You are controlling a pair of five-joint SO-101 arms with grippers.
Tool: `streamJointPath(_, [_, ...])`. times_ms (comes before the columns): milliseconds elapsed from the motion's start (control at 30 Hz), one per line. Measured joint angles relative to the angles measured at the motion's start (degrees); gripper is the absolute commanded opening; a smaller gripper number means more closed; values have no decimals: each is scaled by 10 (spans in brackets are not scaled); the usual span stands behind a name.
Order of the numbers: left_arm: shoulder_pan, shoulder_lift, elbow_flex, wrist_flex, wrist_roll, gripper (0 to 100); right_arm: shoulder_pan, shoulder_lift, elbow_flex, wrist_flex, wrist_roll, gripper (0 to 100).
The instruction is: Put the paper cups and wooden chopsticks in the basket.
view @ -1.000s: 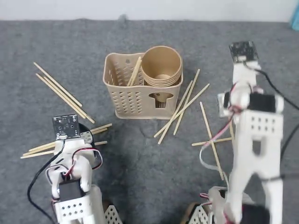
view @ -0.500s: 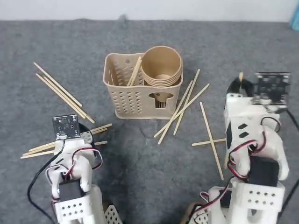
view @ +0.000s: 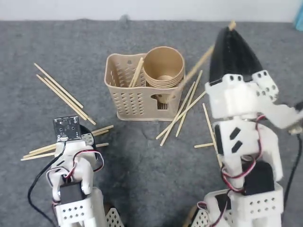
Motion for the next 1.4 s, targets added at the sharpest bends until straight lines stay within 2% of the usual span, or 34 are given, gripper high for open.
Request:
streamJointPath(100, [0,0,0,0,0,15,-51,1,0,-52,8,9])
streamJointPath(233, [0,0,0,0,0,15,-100,47,-44,-72,44,9])
streamJointPath(633, [0,0,0,0,0,15,-110,371,-306,-78,54,9])
streamJointPath(800, [0,0,0,0,0,15,-111,479,-362,-78,54,9])
streamJointPath(967, [0,0,0,0,0,15,-120,518,-341,-78,54,9])
streamJointPath(1400, [0,0,0,0,0,15,-185,510,-116,-78,55,10])
